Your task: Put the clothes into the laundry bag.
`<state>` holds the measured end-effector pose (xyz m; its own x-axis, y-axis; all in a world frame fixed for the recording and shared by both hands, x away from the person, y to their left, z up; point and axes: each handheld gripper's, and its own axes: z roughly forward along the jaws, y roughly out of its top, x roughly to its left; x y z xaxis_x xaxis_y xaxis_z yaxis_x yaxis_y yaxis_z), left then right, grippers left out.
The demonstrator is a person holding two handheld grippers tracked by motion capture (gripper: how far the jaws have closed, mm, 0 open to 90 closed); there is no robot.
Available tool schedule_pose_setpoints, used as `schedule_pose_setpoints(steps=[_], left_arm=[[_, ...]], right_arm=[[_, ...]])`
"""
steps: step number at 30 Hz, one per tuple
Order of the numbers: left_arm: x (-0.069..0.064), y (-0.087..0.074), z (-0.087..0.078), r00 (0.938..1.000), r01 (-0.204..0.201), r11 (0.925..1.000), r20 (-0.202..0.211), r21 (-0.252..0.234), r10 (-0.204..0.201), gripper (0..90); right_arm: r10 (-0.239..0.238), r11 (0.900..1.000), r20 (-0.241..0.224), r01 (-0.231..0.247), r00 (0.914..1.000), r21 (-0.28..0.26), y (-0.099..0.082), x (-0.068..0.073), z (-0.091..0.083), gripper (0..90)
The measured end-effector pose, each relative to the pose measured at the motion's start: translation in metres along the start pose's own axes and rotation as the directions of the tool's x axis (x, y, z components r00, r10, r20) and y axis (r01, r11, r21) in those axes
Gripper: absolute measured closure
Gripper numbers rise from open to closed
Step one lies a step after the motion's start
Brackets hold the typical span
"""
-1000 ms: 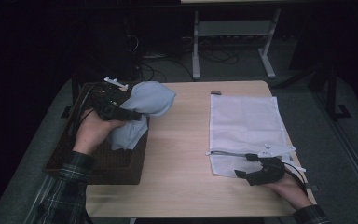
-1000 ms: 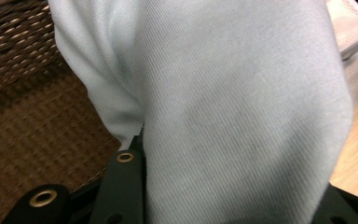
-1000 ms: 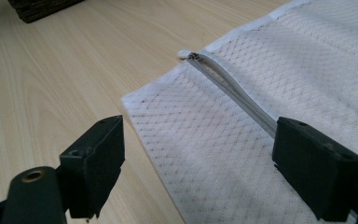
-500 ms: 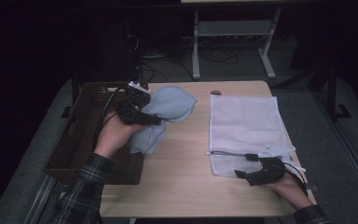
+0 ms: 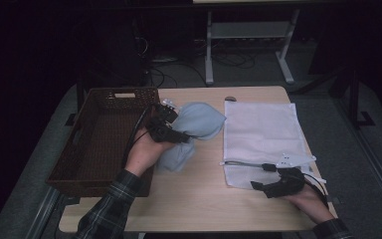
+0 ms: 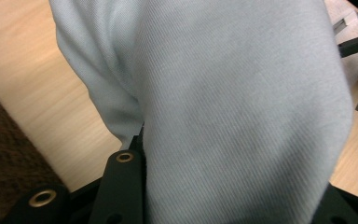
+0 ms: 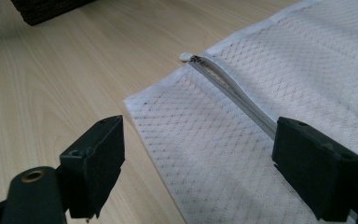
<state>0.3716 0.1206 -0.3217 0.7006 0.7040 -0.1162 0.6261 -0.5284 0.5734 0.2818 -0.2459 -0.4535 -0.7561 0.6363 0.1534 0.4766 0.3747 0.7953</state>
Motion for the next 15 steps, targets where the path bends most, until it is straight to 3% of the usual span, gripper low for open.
schedule_pose_setpoints(steps=[7, 15], left_arm=[[-0.01, -0.01, 0.026, 0.9999, -0.003, 0.9993, -0.015, 0.037, 0.003, 60.0], [-0.011, -0.026, 0.051, 0.9994, -0.002, 0.9975, -0.035, 0.071, 0.004, 59.8]], right_arm=[[-0.002, 1.0, -0.004, 0.002, 1.0, 0.0, 0.0, 0.0, 0.0, 16.5], [-0.003, 1.0, -0.006, 0.003, 1.0, -0.001, 0.0, 0.0, 0.0, 16.5]])
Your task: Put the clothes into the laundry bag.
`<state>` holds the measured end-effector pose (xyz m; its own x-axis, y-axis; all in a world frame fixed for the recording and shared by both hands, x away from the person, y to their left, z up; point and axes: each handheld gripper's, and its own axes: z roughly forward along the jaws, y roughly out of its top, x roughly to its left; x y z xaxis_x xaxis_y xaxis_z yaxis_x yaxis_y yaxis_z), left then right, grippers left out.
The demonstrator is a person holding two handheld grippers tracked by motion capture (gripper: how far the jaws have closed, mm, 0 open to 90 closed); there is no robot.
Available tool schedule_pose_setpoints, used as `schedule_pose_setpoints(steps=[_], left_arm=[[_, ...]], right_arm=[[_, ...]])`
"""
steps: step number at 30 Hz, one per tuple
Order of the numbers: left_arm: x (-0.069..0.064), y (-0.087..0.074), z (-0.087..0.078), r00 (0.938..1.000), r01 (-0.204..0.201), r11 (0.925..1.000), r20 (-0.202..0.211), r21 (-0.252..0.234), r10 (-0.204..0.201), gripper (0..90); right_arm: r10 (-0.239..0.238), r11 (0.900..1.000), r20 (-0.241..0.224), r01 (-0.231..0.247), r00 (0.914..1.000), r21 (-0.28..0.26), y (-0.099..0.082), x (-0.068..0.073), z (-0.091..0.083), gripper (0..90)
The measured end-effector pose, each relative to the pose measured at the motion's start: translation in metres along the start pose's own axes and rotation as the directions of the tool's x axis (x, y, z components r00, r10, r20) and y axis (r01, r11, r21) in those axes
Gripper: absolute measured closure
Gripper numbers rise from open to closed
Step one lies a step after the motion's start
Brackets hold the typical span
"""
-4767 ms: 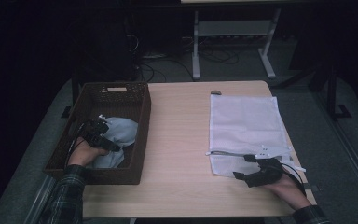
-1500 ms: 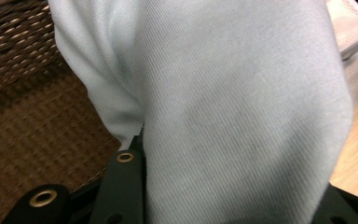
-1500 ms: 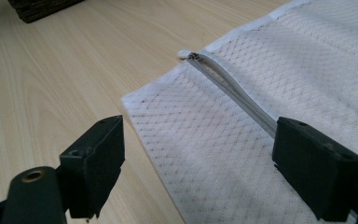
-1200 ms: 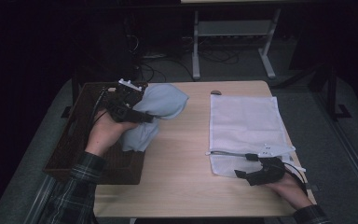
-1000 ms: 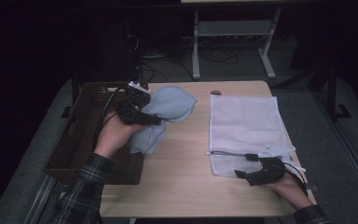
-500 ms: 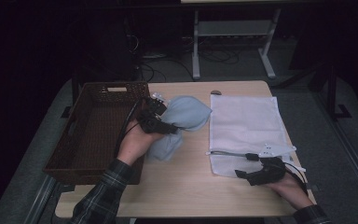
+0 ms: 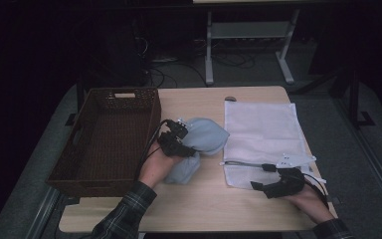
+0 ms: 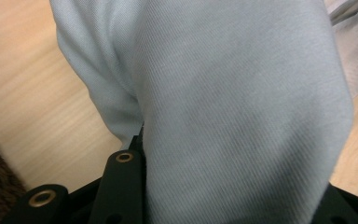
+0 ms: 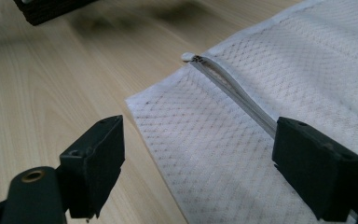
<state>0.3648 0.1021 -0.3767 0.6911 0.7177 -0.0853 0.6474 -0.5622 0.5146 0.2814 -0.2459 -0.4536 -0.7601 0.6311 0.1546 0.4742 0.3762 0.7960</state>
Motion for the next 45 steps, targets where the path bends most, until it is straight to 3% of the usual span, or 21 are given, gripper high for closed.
schedule_pose_setpoints(steps=[9, 20, 22, 30, 35, 38, 42, 45], left_arm=[[-0.001, -0.018, 0.022, 0.9997, 0.02, 0.9997, -0.014, 0.017, -0.02, 59.6], [-0.006, -0.036, 0.037, 0.9992, 0.01, 0.9994, -0.038, 0.033, -0.009, 59.3], [-0.006, -0.038, 0.038, 0.9994, 0.005, 0.9995, -0.035, 0.033, -0.004, 59.2], [-0.004, -0.045, 0.043, 0.9996, 0.026, 0.9996, -0.012, 0.008, -0.026, 58.9], [-0.003, -0.045, 0.042, 0.9996, 0.026, 0.9997, -0.006, -0.002, -0.026, 59.1], [-0.001, -0.045, 0.039, 0.9994, 0.035, 0.9993, 0.0, -0.013, -0.035, 59.2], [-0.001, -0.045, 0.037, 0.9994, 0.034, 0.9993, 0.001, -0.016, -0.034, 59.2], [-0.002, -0.045, 0.037, 0.9994, 0.035, 0.9992, 0.001, -0.018, -0.035, 59.2]], right_arm=[[0.002, 1.0, 0.006, -0.002, 1.0, 0.005, 0.0, -0.001, 0.0, 16.5], [-0.005, 0.9999, 0.062, 0.005, 0.9981, 0.013, 0.001, -0.007, -0.006, 17.2], [-0.004, 0.9999, 0.075, 0.003, 0.9972, 0.016, 0.0, -0.008, -0.009, 20.8], [0.031, 0.9953, 0.106, -0.041, 0.9938, 0.087, -0.002, -0.014, -0.012, 59.4], [-0.004, 0.9911, 0.136, -0.014, 0.9907, 0.132, -0.005, -0.016, -0.008, 83.9], [-0.016, 0.9861, 0.12, -0.004, 0.9926, 0.166, -0.006, -0.018, -0.004, 89.4], [-0.054, 0.9752, 0.111, 0.028, 0.9923, 0.22, -0.008, -0.017, 0.005, 89.7], [-0.063, 0.9743, 0.114, 0.037, 0.9914, 0.222, -0.005, -0.016, 0.009, 89.8]])
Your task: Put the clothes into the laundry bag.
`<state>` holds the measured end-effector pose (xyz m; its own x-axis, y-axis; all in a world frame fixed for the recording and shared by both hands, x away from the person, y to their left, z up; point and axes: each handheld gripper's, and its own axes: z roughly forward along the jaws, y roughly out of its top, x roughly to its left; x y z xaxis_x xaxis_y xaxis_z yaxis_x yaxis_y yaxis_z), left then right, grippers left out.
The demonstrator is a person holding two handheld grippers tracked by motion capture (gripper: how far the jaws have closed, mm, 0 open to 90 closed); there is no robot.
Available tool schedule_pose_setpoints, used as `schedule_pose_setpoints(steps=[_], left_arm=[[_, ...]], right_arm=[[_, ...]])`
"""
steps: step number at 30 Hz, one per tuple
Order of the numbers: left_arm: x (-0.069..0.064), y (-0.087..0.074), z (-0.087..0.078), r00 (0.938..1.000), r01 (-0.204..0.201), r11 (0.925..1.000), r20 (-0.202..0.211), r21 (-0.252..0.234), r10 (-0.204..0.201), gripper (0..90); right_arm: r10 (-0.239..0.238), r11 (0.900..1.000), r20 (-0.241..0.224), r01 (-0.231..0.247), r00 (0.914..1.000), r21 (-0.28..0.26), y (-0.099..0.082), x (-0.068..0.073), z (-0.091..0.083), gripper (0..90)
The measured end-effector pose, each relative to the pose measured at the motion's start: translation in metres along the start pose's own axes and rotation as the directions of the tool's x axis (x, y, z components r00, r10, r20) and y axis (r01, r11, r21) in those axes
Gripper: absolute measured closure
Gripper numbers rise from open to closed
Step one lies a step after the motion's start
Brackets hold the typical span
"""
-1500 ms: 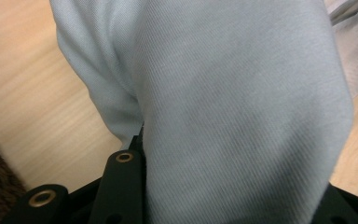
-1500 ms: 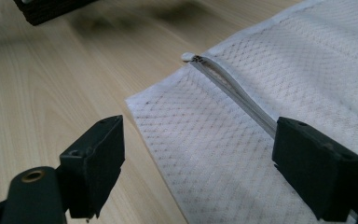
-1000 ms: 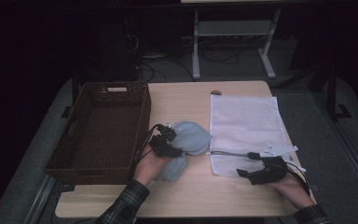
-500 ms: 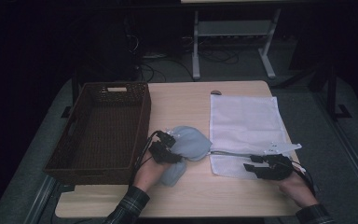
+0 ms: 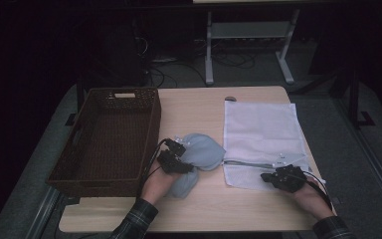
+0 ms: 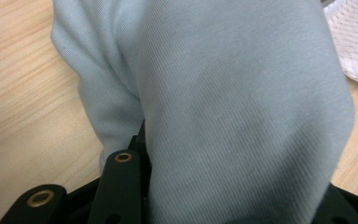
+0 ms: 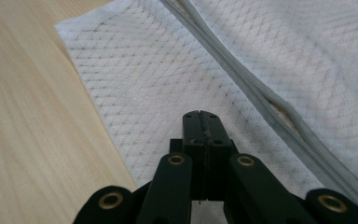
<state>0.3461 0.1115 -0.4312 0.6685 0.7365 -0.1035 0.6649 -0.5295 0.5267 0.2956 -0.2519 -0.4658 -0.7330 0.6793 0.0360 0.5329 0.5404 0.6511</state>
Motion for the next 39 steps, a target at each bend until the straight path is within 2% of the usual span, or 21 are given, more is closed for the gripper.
schedule_pose_setpoints(steps=[11, 16, 18, 23, 30, 34, 36, 39], left_arm=[[-0.003, 0.001, -0.004, 1.0, -0.004, 1.0, 0.005, -0.008, 0.004, 59.2], [-0.005, -0.001, -0.005, 0.9999, -0.013, 0.9999, 0.002, 0.0, 0.013, 59.2], [-0.005, -0.001, -0.005, 0.9999, -0.017, 0.9998, 0.0, 0.004, 0.017, 59.2], [-0.007, -0.002, -0.004, 0.9995, -0.029, 0.9995, -0.008, 0.013, 0.029, 59.1], [-0.009, -0.003, -0.003, 0.9993, -0.038, 0.9989, -0.005, 0.027, 0.038, 59.0], [-0.009, -0.003, -0.002, 0.9991, -0.041, 0.9987, -0.006, 0.031, 0.041, 59.0], [-0.009, -0.004, -0.001, 0.9991, -0.041, 0.9986, -0.006, 0.034, 0.041, 58.9], [-0.009, -0.004, 0.001, 0.999, -0.044, 0.9982, -0.006, 0.039, 0.045, 58.8]], right_arm=[[0.022, 0.9995, 0.065, -0.021, 0.9977, -0.025, 0.022, -0.004, 0.022, 89.7], [0.035, 0.9987, 0.068, -0.032, 0.9971, -0.039, 0.034, -0.007, 0.033, 89.7], [0.047, 0.9978, 0.056, -0.044, 0.9973, -0.05, 0.039, -0.007, 0.039, 89.7], [0.02, 0.999, 0.063, -0.017, 0.9978, -0.041, 0.054, -0.002, 0.05, 89.7], [0.002, 0.999, 0.031, 0.0, 0.9995, -0.044, 0.066, 0.01, 0.062, 89.7], [-0.022, 0.9991, -0.01, 0.022, 0.9997, -0.037, 0.072, 0.022, 0.067, 89.6], [-0.038, 0.9988, -0.02, 0.037, 0.9991, -0.032, 0.073, 0.025, 0.067, 86.2], [-0.033, 0.9989, -0.044, 0.031, 0.9985, -0.036, 0.072, 0.023, 0.062, 81.5]])
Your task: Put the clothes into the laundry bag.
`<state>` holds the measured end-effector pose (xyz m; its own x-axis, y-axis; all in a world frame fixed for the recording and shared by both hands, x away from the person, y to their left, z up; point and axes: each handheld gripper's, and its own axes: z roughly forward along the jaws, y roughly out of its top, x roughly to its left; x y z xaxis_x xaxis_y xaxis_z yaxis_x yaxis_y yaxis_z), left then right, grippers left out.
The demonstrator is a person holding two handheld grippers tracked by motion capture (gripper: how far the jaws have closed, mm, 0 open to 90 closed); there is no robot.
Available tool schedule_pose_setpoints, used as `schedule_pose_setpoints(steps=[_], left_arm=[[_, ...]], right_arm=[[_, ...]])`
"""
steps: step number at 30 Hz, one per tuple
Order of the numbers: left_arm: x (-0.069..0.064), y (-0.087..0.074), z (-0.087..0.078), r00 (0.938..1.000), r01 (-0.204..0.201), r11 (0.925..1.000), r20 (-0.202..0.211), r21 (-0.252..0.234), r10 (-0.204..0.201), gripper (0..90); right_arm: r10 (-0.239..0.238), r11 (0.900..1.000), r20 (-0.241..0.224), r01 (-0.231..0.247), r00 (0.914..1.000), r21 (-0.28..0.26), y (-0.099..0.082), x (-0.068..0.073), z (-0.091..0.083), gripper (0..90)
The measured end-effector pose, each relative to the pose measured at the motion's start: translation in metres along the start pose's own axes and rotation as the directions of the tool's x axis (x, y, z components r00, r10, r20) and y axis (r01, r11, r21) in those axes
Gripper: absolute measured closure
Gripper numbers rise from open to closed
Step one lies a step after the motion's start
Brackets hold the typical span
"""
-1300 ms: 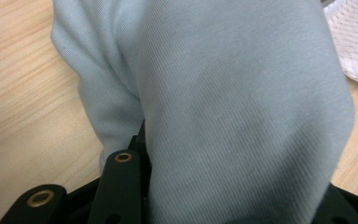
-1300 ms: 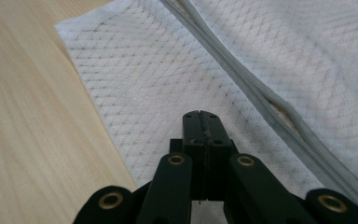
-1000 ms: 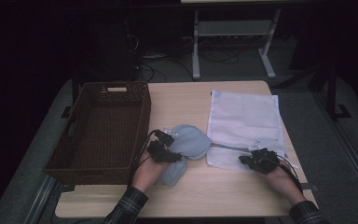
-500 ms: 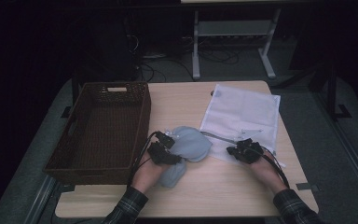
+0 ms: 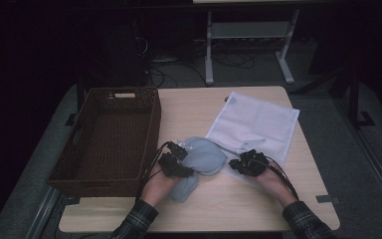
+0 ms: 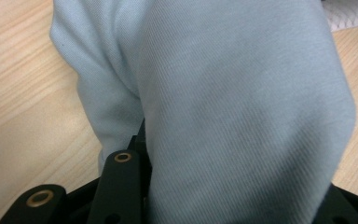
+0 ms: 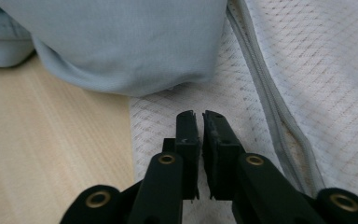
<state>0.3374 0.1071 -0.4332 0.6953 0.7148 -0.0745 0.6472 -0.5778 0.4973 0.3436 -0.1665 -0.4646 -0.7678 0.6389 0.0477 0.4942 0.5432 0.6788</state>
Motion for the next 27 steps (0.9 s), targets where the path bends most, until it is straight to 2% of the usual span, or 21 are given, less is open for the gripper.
schedule_pose_setpoints(steps=[6, 9, 13, 22, 25, 26, 27], left_arm=[[0.001, -0.002, 0.004, 1.0, 0.0, 0.9999, 0.003, 0.013, 0.0, 58.3], [0.002, -0.003, 0.007, 1.0, 0.005, 0.9999, 0.008, 0.016, -0.005, 57.9], [0.002, -0.003, 0.008, 0.9998, 0.009, 0.9998, 0.015, 0.017, -0.01, 57.5], [0.003, -0.004, 0.01, 0.9998, 0.003, 0.9999, 0.021, 0.016, -0.003, 56.6], [0.002, -0.005, 0.01, 0.9998, 0.001, 0.9999, 0.019, 0.016, -0.001, 56.5], [0.002, -0.005, 0.01, 0.9998, 0.001, 0.9999, 0.019, 0.015, -0.001, 56.4], [0.003, -0.005, 0.01, 0.9998, 0.0, 0.9999, 0.02, 0.014, -0.001, 56.4]], right_arm=[[0.009, 0.999, -0.068, -0.012, 0.9976, -0.044, -0.001, -0.01, -0.021, 65.8], [0.009, 0.9979, -0.075, -0.014, 0.9972, -0.063, -0.005, -0.015, -0.03, 59.7], [0.015, 0.9988, -0.097, -0.02, 0.9952, -0.045, -0.008, -0.027, -0.035, 52.3], [0.046, 0.9979, -0.035, -0.047, 0.9983, -0.044, -0.002, -0.054, -0.037, 49.6], [0.077, 0.9924, -0.028, -0.08, 0.9966, -0.094, 0.001, -0.064, -0.035, 50.7], [0.072, 0.9944, -0.024, -0.074, 0.9971, -0.075, 0.004, -0.068, -0.031, 49.7], [0.055, 0.9961, 0.0, -0.055, 0.9985, -0.069, 0.006, -0.07, -0.029, 50.0]])
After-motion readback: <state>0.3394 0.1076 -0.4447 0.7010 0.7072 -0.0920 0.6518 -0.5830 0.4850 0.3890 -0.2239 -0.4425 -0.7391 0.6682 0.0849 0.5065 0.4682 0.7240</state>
